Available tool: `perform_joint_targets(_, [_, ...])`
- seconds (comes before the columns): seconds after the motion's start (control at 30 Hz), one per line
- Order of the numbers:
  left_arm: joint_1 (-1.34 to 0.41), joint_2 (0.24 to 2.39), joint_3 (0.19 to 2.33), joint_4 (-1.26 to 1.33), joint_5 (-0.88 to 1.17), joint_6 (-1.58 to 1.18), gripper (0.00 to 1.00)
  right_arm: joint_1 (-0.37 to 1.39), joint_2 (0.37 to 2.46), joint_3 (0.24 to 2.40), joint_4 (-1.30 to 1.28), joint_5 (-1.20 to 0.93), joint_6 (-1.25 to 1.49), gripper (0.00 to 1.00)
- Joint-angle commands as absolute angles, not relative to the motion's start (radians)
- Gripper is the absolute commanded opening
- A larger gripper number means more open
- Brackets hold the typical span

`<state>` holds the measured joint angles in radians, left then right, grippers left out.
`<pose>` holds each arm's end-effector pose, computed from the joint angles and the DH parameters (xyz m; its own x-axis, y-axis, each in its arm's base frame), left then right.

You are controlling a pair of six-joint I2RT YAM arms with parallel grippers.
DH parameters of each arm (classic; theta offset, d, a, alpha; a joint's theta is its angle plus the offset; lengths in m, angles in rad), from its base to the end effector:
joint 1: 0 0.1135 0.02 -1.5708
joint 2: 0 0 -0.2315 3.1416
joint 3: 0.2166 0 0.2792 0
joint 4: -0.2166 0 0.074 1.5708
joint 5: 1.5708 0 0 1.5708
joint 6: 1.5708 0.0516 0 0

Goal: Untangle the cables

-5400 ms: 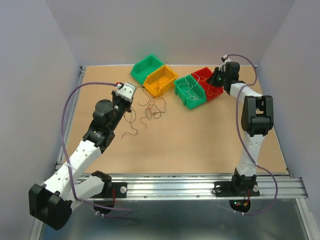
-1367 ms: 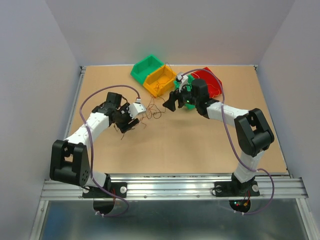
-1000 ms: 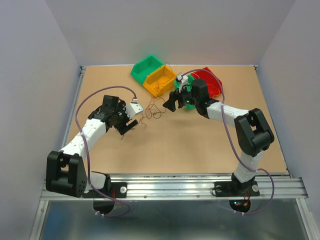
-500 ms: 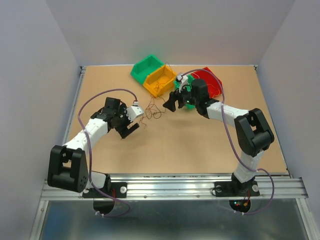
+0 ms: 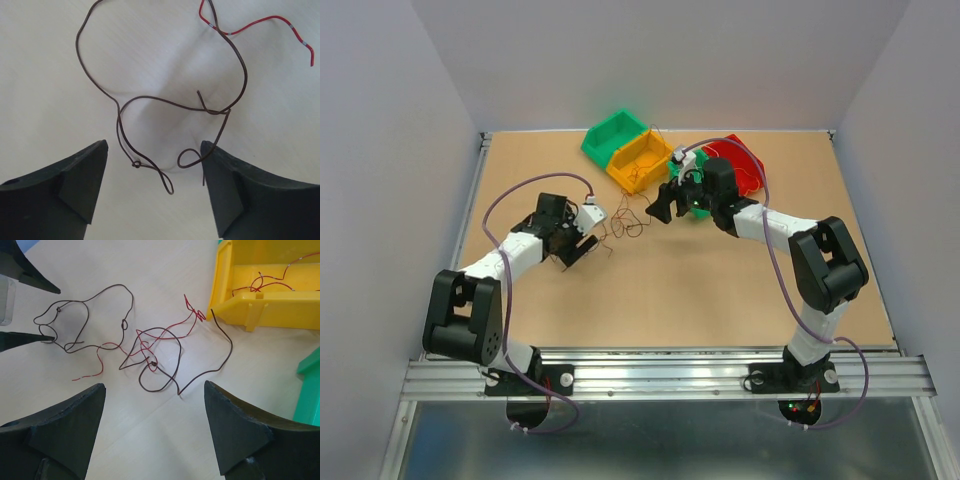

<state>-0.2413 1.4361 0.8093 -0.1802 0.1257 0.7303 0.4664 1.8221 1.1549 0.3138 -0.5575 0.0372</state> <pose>0.3204 -0.0855 0.1411 -0.3081 0.7574 -0.5757 0.7072 0.5871 0.3940 0.3802 0.2220 0.1754 -0.3396 -0.1356 -0.9307 -0.8129 0.5402 0.2179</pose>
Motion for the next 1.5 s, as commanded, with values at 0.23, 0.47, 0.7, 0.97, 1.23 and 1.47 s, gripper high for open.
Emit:
perform_joint_targets(0.23, [-0.244,1.511,0.856,-0.218,0.228,0.735,0.0,0.474,1.813,1.213,0.324,-0.555,0.021,0.85])
perform_joint_targets(0.47, [-0.223,1.508,0.984,-0.261,0.218,0.709,0.0,0.474,1.81,1.213,0.33,-0.537,0.028,0.84])
perform_joint_targets(0.7, [-0.167,1.539,1.253,-0.374,0.202,0.678,0.0,0.474,1.793,1.189,0.37,-0.466,0.046,0.84])
perform_joint_targets(0.97, [-0.161,1.618,1.57,-0.511,0.167,0.635,0.0,0.474,1.783,1.166,0.426,-0.359,0.098,0.83])
perform_joint_targets(1.23, [-0.161,1.819,2.008,-0.563,0.091,0.563,0.0,0.474,1.758,1.124,0.521,-0.287,0.152,0.83])
perform_joint_targets(1.47, [-0.167,1.98,2.282,-0.517,0.072,0.543,0.0,0.474,1.747,1.098,0.566,-0.247,0.17,0.83])
